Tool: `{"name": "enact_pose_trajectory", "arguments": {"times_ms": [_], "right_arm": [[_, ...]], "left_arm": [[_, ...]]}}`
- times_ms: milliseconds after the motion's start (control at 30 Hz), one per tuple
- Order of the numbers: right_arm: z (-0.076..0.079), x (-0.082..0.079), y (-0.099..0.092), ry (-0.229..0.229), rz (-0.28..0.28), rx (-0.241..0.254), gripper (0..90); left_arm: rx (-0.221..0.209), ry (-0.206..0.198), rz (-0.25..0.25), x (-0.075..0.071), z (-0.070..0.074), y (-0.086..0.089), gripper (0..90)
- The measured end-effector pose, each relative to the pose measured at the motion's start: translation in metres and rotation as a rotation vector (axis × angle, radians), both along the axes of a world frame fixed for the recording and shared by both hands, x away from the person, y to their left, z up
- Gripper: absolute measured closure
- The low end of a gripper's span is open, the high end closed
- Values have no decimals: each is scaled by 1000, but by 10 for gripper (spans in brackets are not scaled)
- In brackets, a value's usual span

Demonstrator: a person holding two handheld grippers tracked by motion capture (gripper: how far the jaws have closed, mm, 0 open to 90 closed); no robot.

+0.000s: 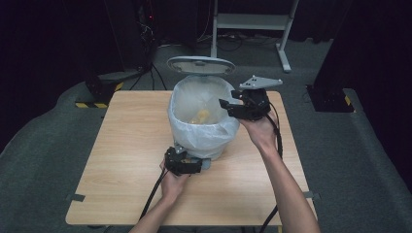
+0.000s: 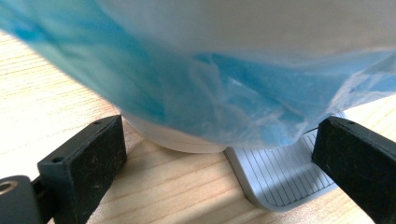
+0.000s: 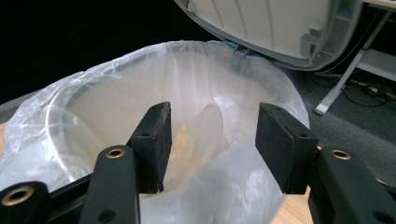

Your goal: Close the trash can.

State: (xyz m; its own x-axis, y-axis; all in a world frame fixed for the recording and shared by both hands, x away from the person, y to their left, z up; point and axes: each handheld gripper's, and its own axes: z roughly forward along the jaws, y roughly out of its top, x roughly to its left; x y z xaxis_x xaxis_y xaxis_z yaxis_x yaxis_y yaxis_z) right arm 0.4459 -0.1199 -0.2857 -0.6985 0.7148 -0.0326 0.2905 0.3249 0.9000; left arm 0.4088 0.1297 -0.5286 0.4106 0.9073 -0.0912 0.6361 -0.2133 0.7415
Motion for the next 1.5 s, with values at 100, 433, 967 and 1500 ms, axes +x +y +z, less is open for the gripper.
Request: {"name": "enact_pose_trajectory", "arguments": {"times_ms": [100,433,967,1500], "right_arm": [[-3,-4,-7,0,-6,25,444],[-13,-18,-26,11,-13,87,428],[-31,-37,-53,14,-40,152,429],[-93,-53,-74,71,-120,125,432]], "left_arm": [[0,0,0,0,0,0,31],[-18,1,10,0,-1,0,31],[-20,0,10,0,-1,0,32],[-47,-7,-14,-2,0,3,30]]}}
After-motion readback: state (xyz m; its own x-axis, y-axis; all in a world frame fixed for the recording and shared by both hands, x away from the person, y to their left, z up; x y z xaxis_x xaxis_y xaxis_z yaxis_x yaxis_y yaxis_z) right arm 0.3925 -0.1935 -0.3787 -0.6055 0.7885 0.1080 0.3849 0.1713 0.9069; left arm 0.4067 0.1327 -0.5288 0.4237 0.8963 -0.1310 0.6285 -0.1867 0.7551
